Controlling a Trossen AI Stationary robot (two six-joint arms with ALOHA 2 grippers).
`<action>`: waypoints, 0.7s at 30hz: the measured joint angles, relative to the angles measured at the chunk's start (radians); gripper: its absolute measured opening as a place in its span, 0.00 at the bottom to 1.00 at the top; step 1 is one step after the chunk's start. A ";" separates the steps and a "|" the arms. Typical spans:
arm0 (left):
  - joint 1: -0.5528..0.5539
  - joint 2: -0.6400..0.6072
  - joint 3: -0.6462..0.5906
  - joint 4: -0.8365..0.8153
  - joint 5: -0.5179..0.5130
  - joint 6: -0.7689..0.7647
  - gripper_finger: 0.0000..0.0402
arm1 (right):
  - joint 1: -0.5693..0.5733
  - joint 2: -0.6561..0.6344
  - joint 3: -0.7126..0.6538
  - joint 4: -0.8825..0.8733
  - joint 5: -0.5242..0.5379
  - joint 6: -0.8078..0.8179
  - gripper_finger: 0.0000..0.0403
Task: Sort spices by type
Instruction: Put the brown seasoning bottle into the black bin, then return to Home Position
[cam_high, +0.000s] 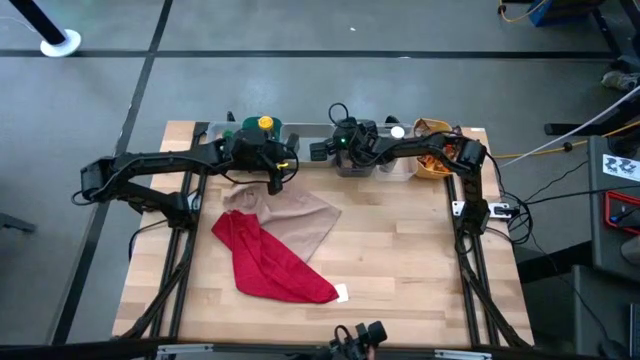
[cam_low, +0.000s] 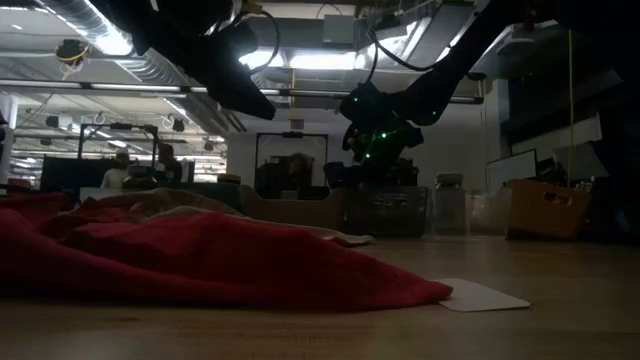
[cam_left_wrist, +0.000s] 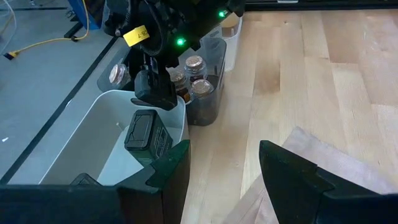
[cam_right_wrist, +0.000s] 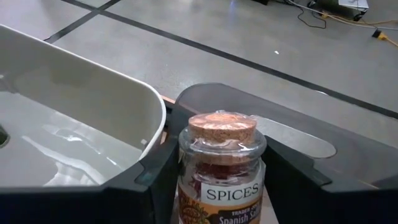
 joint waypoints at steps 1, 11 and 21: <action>0.000 0.000 0.000 0.000 0.000 0.000 0.45 | 0.000 0.000 0.000 0.000 0.000 0.000 0.49; 0.000 0.000 0.000 0.000 0.000 0.000 0.45 | 0.000 0.000 0.000 -0.010 -0.001 0.000 0.54; 0.000 0.000 0.000 0.000 0.000 0.000 0.45 | 0.001 0.000 0.000 -0.013 -0.001 -0.002 0.55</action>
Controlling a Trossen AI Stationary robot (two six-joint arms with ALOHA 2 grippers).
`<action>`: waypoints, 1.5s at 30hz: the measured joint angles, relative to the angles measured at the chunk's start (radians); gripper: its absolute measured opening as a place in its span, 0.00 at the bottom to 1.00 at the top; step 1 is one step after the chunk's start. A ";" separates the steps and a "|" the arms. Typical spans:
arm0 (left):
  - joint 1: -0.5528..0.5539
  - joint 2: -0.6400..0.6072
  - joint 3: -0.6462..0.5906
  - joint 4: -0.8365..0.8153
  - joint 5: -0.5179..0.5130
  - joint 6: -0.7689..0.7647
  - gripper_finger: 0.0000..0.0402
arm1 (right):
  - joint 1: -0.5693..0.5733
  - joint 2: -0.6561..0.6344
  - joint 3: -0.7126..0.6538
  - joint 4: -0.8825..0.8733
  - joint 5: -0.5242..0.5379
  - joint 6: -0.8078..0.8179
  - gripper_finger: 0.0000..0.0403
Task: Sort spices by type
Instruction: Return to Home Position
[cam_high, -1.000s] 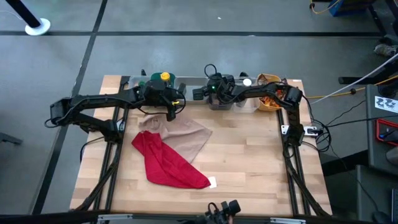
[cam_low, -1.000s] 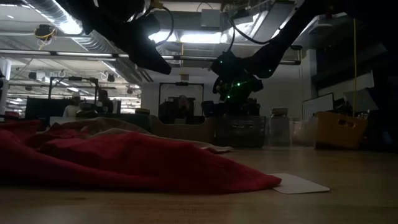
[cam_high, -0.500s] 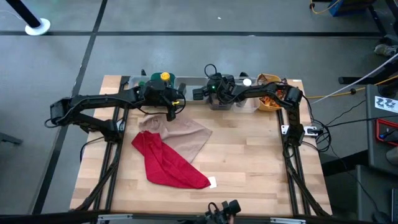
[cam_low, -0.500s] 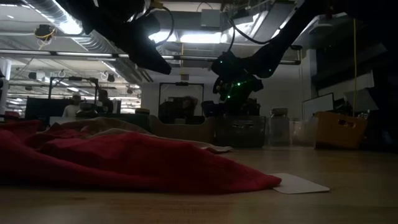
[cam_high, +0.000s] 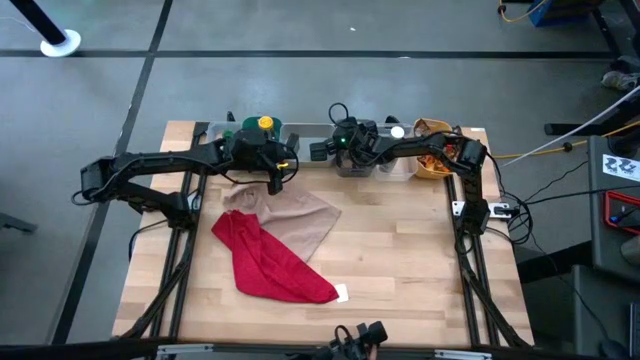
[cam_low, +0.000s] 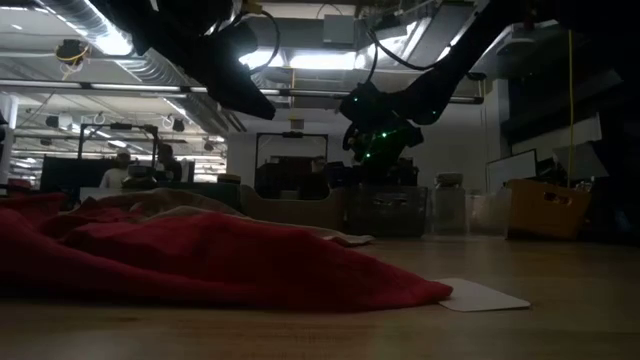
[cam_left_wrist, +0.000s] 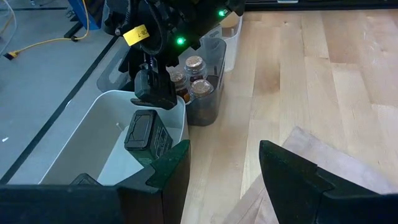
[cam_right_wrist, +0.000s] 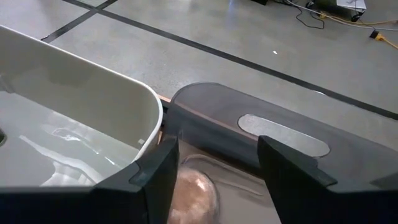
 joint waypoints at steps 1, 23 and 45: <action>0.000 0.000 0.000 0.000 0.000 0.000 0.45 | 0.000 0.000 0.000 0.000 0.000 0.000 0.55; 0.081 -0.276 0.001 -0.134 -0.006 -0.024 0.45 | 0.001 -0.329 -0.003 -0.155 -0.184 -0.143 0.55; 0.098 -0.930 -0.534 0.002 -0.004 -0.191 0.45 | 0.000 -1.225 -0.579 -0.354 -0.268 -0.124 0.55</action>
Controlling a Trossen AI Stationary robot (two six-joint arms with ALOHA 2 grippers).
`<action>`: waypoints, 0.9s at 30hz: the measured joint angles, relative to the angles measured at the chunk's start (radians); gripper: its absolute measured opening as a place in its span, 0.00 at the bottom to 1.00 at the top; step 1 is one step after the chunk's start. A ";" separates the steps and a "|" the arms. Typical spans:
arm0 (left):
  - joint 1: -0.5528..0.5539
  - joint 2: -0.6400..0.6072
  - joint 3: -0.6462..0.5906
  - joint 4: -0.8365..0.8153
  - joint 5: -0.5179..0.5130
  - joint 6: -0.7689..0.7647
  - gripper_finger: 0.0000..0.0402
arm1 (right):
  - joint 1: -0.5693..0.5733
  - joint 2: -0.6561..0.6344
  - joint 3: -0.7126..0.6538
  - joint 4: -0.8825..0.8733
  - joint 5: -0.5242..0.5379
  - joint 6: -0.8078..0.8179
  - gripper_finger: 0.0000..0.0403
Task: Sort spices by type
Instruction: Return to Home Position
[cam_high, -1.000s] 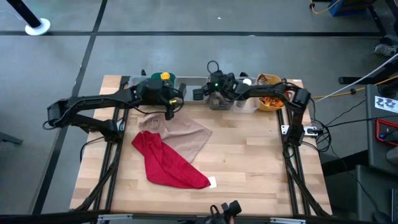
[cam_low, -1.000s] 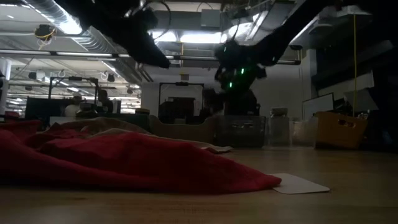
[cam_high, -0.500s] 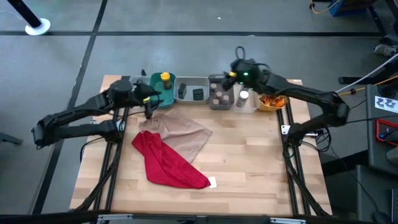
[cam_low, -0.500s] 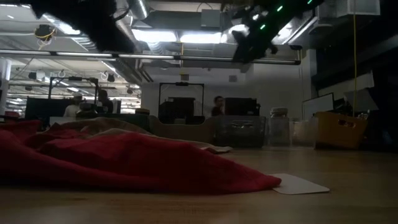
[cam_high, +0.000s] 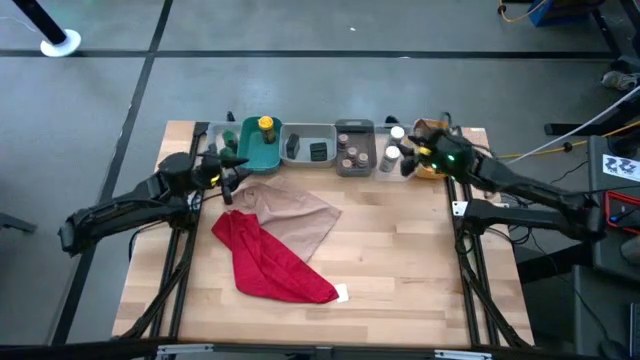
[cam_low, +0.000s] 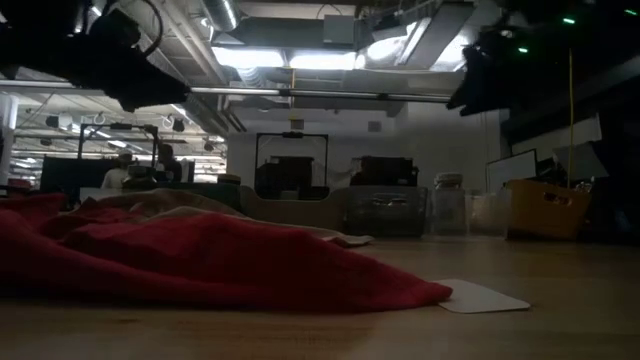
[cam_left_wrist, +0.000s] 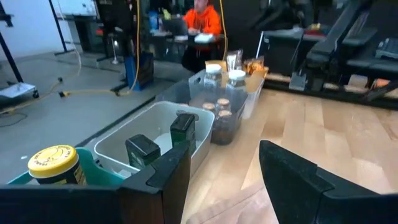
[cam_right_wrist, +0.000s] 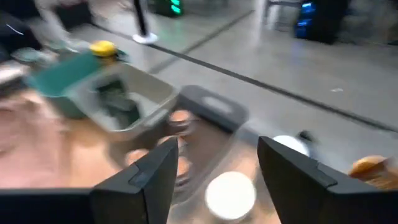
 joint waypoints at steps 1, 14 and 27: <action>0.000 -0.026 -0.011 0.001 0.000 -0.005 0.45 | 0.000 -0.049 -0.043 0.021 -0.032 0.019 0.55; 0.000 -0.264 -0.163 0.008 0.001 -0.044 0.45 | 0.000 -0.607 -0.384 0.142 -0.253 0.045 0.55; -0.002 -0.270 -0.250 0.137 0.021 -0.038 0.45 | 0.000 -0.720 -0.563 0.147 -0.432 0.049 0.55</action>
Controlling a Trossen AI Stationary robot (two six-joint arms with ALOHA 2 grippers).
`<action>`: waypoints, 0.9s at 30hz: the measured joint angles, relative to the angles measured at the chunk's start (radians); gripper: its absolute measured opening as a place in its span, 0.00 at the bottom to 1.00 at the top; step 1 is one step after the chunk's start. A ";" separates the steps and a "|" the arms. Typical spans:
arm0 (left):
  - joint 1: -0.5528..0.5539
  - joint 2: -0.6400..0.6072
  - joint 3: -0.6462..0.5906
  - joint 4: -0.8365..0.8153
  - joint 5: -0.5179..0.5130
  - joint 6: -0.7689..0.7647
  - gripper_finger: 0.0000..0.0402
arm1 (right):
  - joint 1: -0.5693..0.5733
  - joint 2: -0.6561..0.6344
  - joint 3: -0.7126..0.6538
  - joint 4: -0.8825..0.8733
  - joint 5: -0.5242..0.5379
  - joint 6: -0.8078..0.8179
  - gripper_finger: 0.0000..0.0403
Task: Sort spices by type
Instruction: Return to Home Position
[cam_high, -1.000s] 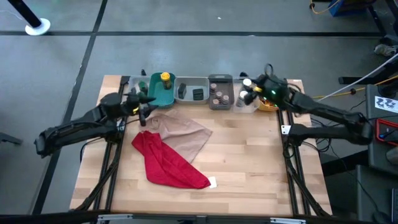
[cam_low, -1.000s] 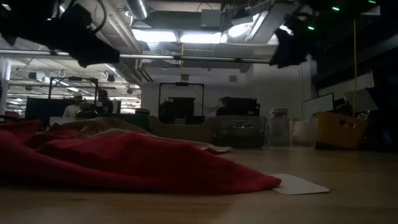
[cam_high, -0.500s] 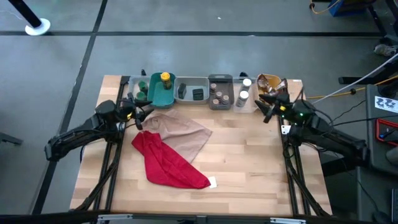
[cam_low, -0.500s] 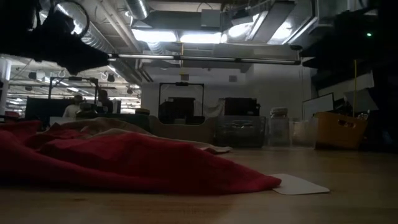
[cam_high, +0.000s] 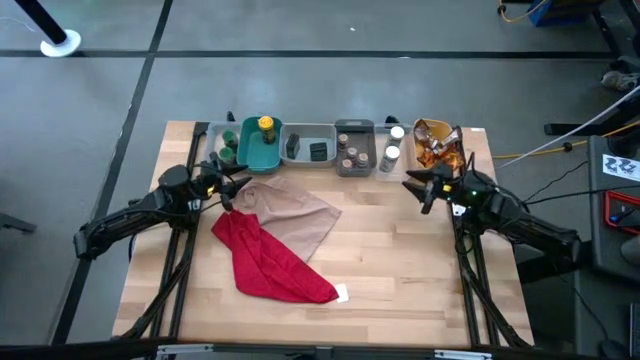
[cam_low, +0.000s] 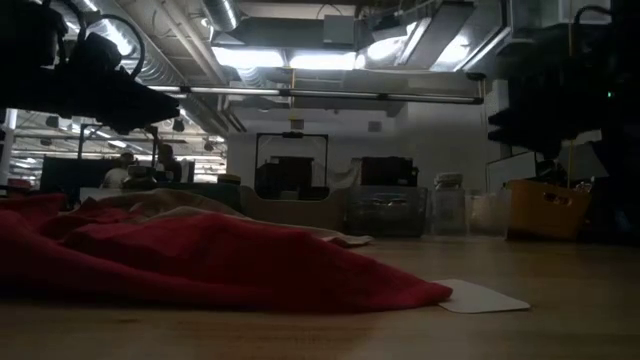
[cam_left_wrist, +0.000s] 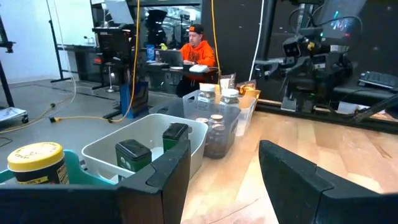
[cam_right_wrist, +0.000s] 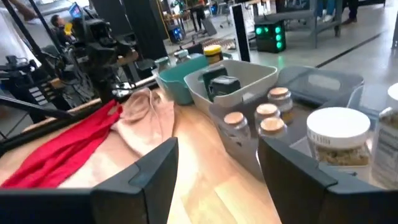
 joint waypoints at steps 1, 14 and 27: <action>0.000 0.000 0.000 0.000 0.000 0.000 0.45 | 0.000 0.000 -0.015 0.016 -0.001 0.000 0.55; 0.000 0.000 0.000 -0.006 -0.022 0.002 0.45 | 0.059 0.044 -0.065 0.125 0.134 -0.166 0.55; 0.000 0.000 0.000 -0.007 -0.024 0.002 0.45 | 0.058 0.042 -0.067 0.118 0.105 -0.162 0.55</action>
